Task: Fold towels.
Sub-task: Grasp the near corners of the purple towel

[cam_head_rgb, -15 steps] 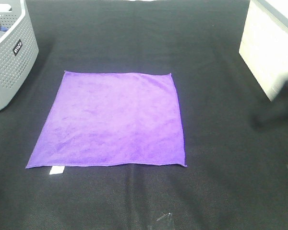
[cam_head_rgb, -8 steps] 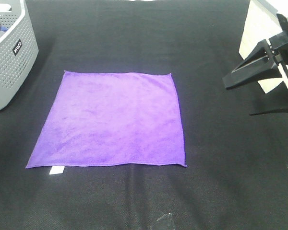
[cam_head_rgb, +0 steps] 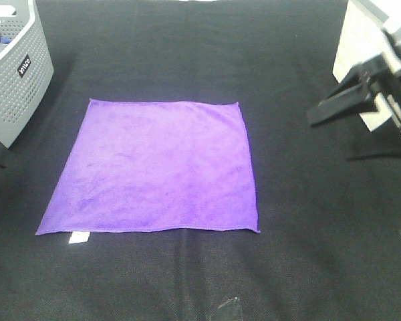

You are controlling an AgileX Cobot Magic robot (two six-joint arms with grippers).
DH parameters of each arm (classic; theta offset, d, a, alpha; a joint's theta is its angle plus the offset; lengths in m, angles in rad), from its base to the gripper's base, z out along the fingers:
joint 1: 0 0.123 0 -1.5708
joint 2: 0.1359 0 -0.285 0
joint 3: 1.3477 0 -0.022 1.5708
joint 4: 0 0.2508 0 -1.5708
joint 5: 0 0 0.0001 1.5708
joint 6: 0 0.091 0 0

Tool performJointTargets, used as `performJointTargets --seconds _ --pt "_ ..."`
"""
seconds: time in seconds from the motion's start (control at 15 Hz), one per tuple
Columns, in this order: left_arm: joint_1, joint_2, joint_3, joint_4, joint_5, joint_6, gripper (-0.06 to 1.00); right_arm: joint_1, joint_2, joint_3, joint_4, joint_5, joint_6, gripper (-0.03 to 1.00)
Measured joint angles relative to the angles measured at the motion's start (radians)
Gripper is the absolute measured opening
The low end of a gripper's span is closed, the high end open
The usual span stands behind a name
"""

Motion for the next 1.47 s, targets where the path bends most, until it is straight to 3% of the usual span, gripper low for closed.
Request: performJointTargets --seconds 0.27,0.53,0.73,1.0,1.47 --pt "-0.004 0.116 -0.044 -0.008 -0.016 0.025 0.98 0.000 0.152 0.000 0.001 -0.023 -0.006 0.93" --pt "-0.099 0.210 -0.059 -0.019 -0.077 0.019 0.97 0.001 0.255 -0.002 0.003 -0.136 -0.006 0.93" --pt "-0.149 0.308 -0.091 -0.003 -0.118 0.029 0.97 0.090 0.320 -0.002 -0.001 -0.257 -0.006 0.93" --pt "-0.149 0.349 -0.103 -0.001 -0.114 0.029 0.96 0.177 0.361 -0.014 0.035 -0.273 -0.017 0.93" --pt "-0.148 0.371 -0.117 0.005 -0.094 0.029 0.91 0.177 0.392 -0.018 0.086 -0.248 -0.032 0.88"
